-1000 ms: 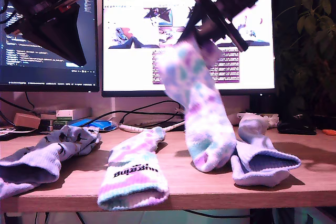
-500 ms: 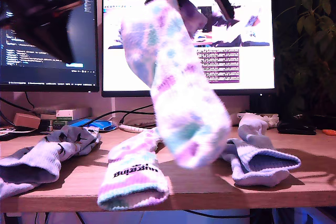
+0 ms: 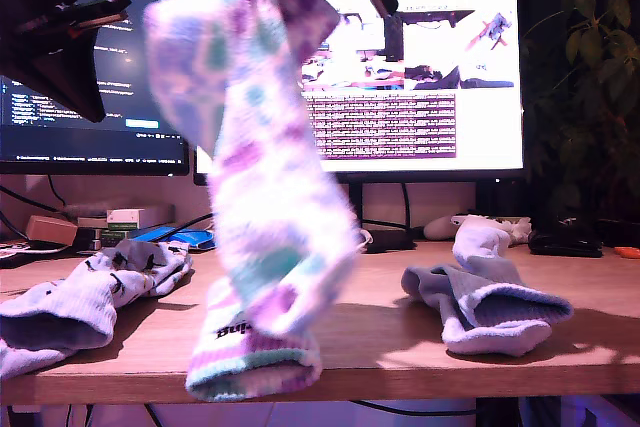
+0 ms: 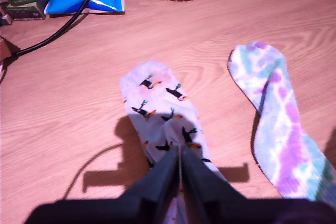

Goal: Pair up the socks based on colour and pattern, by placing them on top of one another

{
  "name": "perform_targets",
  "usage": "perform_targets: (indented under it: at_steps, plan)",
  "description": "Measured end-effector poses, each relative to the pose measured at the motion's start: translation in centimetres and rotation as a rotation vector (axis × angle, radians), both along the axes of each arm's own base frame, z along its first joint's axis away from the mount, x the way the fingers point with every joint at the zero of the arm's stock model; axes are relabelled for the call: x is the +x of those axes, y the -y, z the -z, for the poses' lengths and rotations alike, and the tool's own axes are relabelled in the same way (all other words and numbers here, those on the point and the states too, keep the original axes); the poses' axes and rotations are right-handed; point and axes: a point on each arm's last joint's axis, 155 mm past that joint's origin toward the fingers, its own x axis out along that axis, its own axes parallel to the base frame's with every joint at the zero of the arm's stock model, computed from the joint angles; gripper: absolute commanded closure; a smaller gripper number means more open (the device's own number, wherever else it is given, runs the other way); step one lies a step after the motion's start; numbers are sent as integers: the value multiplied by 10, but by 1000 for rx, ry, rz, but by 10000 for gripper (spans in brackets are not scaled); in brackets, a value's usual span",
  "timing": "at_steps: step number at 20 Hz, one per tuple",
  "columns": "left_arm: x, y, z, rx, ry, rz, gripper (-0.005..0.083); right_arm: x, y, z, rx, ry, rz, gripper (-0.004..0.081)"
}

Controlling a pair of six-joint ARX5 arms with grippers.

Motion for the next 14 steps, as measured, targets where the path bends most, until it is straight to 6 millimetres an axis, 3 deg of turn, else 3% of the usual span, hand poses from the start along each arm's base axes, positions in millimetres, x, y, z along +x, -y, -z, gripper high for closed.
perform_targets:
  at_steps: [7, 14]
  plan:
    - [4, 1, -4, -5, 20, 0, 797, -6, -11, -3, 18, 20, -26, 781]
    - [4, -3, -4, -5, 20, -9, 797, 6, -27, 22, 1, 4, -33, 781]
